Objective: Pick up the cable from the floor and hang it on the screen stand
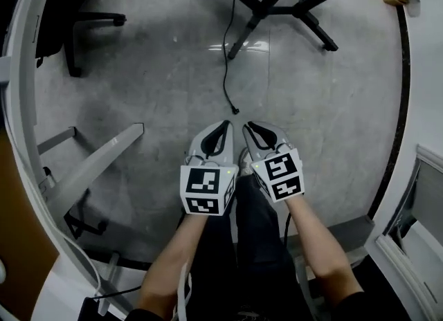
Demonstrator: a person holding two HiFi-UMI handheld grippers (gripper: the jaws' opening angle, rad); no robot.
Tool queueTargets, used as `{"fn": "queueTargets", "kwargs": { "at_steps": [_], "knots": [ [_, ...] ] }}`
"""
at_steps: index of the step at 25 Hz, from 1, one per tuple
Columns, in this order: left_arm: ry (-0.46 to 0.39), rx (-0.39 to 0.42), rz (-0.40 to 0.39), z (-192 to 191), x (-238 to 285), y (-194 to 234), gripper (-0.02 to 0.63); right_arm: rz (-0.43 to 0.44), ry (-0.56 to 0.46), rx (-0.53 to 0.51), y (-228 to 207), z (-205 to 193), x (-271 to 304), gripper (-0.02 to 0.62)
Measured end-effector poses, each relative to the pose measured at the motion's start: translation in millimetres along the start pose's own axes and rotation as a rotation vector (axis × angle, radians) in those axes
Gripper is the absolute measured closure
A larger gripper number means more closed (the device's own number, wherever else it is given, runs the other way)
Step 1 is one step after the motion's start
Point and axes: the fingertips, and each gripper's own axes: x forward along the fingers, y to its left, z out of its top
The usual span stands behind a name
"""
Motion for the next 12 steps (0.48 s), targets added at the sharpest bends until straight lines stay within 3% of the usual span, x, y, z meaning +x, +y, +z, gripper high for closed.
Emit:
{"fn": "queueTargets", "kwargs": {
  "at_steps": [12],
  "knots": [
    [0.065, -0.084, 0.049, -82.5, 73.7, 52.7, 0.607, 0.028, 0.162, -0.008, -22.6, -95.9, 105.7, 0.549]
  ]
}}
